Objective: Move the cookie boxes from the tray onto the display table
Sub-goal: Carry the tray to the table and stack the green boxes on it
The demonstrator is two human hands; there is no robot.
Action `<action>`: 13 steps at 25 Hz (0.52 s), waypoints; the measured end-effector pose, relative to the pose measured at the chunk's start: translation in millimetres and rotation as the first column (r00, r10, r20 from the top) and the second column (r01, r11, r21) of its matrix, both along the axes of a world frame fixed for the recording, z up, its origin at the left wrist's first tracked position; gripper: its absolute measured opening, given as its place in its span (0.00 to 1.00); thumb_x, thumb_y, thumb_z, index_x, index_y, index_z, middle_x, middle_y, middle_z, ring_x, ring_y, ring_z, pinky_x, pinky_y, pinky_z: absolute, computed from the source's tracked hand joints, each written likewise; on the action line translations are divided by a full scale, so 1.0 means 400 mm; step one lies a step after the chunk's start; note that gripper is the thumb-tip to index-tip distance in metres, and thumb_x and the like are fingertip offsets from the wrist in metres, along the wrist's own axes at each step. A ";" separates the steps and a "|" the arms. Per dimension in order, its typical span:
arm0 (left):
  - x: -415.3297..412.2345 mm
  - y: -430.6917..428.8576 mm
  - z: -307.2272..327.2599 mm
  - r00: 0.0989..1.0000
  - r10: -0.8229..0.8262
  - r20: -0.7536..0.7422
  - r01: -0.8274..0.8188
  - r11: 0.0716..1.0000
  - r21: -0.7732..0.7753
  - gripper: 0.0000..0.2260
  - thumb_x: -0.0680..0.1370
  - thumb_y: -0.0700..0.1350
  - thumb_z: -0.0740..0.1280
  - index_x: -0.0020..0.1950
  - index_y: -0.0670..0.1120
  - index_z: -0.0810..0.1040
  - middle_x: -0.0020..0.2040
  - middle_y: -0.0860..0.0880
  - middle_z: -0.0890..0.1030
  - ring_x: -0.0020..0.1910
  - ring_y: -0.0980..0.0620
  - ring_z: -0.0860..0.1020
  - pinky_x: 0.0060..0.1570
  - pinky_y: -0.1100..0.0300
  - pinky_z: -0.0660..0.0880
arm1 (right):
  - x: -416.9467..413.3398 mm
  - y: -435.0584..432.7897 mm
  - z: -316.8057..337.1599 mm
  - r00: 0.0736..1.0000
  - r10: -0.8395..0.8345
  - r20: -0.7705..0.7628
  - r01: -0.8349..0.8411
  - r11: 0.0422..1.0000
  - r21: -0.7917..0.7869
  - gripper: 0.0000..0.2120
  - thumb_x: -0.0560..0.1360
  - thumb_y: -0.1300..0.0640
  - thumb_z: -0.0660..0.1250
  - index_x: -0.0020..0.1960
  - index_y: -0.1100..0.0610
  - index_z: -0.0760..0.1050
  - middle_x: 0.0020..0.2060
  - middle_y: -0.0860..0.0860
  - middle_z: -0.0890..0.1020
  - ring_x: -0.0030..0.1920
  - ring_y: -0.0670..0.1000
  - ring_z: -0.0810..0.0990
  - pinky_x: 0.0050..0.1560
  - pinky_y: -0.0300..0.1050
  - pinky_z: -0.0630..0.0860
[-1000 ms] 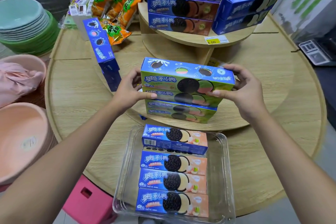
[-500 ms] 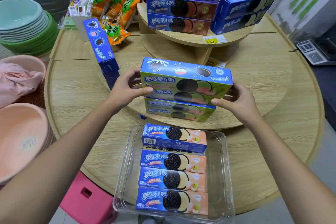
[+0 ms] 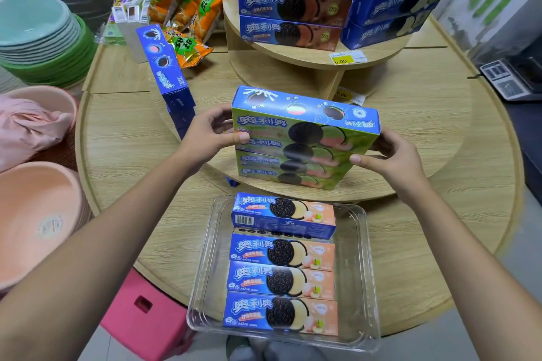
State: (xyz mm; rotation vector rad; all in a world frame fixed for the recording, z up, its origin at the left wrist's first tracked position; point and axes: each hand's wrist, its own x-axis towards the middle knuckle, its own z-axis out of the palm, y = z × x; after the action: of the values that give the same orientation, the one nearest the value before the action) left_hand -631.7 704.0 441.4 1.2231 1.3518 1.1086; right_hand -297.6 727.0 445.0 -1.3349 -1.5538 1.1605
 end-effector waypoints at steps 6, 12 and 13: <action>0.008 0.001 0.013 1.000 -0.005 -0.003 0.005 1.000 -0.005 0.20 0.69 0.34 0.72 0.59 0.47 0.74 0.53 0.55 0.81 0.50 0.61 0.82 0.50 0.64 0.79 | 0.000 0.015 0.004 1.000 -0.012 0.024 0.013 1.000 -0.015 0.27 0.62 0.65 0.76 0.60 0.60 0.75 0.52 0.55 0.82 0.51 0.49 0.80 0.48 0.38 0.78; 0.009 0.002 0.007 1.000 -0.002 0.030 0.003 1.000 -0.022 0.21 0.69 0.33 0.71 0.61 0.45 0.74 0.54 0.53 0.81 0.49 0.61 0.82 0.48 0.65 0.79 | -0.006 0.021 0.008 1.000 0.001 0.019 0.000 1.000 -0.013 0.25 0.63 0.67 0.75 0.59 0.62 0.75 0.51 0.55 0.82 0.50 0.50 0.79 0.45 0.33 0.76; 0.010 0.001 0.008 0.999 -0.005 0.033 0.006 1.000 -0.019 0.22 0.69 0.33 0.71 0.61 0.44 0.73 0.54 0.53 0.81 0.49 0.61 0.82 0.48 0.65 0.79 | -0.007 0.019 0.007 1.000 0.003 0.015 -0.002 1.000 -0.010 0.25 0.63 0.67 0.75 0.59 0.62 0.74 0.51 0.56 0.82 0.50 0.51 0.79 0.46 0.33 0.76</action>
State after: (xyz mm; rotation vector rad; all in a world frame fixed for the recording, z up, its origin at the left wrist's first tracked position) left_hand -627.7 704.4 444.6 1.1886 1.3307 1.1051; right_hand -300.5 734.6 447.9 -1.3512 -1.5623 1.1639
